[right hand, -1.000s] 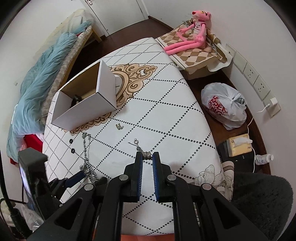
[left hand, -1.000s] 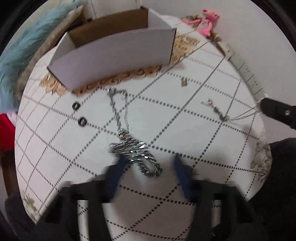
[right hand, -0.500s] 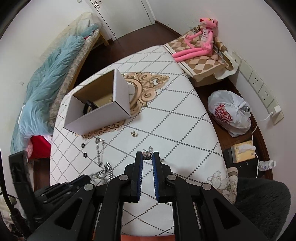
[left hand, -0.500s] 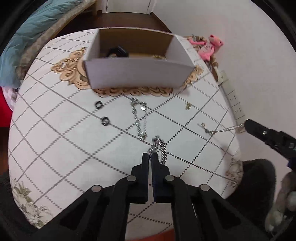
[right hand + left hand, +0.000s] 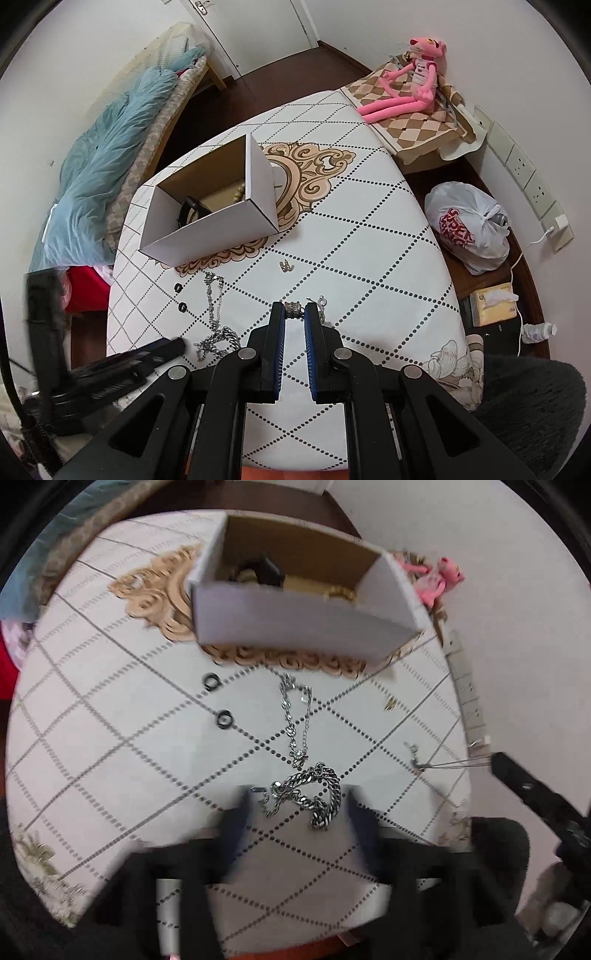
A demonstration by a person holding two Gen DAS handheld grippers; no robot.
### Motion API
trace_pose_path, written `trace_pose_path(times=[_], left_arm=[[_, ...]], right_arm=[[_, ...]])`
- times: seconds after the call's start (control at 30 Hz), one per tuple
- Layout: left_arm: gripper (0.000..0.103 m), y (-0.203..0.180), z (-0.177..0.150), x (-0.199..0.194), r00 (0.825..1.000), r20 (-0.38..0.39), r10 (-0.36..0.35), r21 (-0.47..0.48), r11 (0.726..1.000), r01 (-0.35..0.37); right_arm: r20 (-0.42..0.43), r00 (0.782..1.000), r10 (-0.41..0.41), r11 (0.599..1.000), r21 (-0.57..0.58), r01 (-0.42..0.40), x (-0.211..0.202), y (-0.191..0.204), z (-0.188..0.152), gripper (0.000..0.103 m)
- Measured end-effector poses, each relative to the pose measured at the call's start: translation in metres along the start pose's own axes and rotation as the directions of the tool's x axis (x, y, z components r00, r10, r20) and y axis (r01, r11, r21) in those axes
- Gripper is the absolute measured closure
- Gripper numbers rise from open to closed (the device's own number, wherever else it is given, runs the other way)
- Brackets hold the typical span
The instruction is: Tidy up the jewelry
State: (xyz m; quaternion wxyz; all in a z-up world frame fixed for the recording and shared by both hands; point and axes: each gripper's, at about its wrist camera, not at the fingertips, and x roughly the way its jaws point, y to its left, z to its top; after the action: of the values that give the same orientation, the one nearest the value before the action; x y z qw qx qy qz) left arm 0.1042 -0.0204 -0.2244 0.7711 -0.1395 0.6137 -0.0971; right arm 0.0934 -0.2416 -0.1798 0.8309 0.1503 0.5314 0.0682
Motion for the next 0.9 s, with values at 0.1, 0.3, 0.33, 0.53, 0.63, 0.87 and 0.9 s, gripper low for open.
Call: trace_pose_path(times=[0.1, 0.3, 0.33, 0.53, 0.63, 0.87, 0.9], left_arm=[[0.043, -0.012, 0.0, 0.021, 0.999, -0.027, 0.046, 0.076, 0.996, -0.044], [0.051, -0.044, -0.011, 0.039, 0.974, 0.038, 0.221, 0.281, 0.934, -0.223], [0.069, -0.048, -0.013, 0.039, 0.974, 0.057, 0.217, 0.305, 0.926, -0.224], [0.098, -0.043, -0.008, 0.031, 0.992, 0.028, 0.122, 0.252, 0.959, -0.125], [0.098, -0.035, -0.008, 0.015, 0.997, 0.036, 0.068, 0.2, 0.977, -0.073], [0.098, -0.02, -0.006, -0.051, 0.993, 0.115, -0.036, 0.13, 0.991, 0.021], [0.098, -0.023, -0.005, -0.057, 0.99, 0.131, -0.043, 0.129, 0.991, 0.026]], right_arm=[[-0.005, 1.0, -0.007, 1.0, 0.01, 0.007, 0.001, -0.005, -0.001, 0.092], [-0.011, 1.0, -0.018, 0.999, 0.04, 0.019, 0.004, -0.018, 0.0, 0.092], [-0.013, 1.0, -0.019, 0.999, 0.045, 0.019, 0.005, -0.019, 0.0, 0.092], [-0.026, 0.999, -0.021, 0.998, 0.056, 0.022, 0.01, -0.023, -0.004, 0.092], [-0.022, 1.0, -0.016, 0.998, 0.056, 0.018, 0.007, -0.022, -0.004, 0.092], [0.008, 1.0, 0.016, 0.999, 0.048, -0.016, -0.009, -0.016, 0.004, 0.092], [0.01, 1.0, 0.026, 0.999, 0.045, -0.026, -0.011, -0.013, 0.006, 0.092]])
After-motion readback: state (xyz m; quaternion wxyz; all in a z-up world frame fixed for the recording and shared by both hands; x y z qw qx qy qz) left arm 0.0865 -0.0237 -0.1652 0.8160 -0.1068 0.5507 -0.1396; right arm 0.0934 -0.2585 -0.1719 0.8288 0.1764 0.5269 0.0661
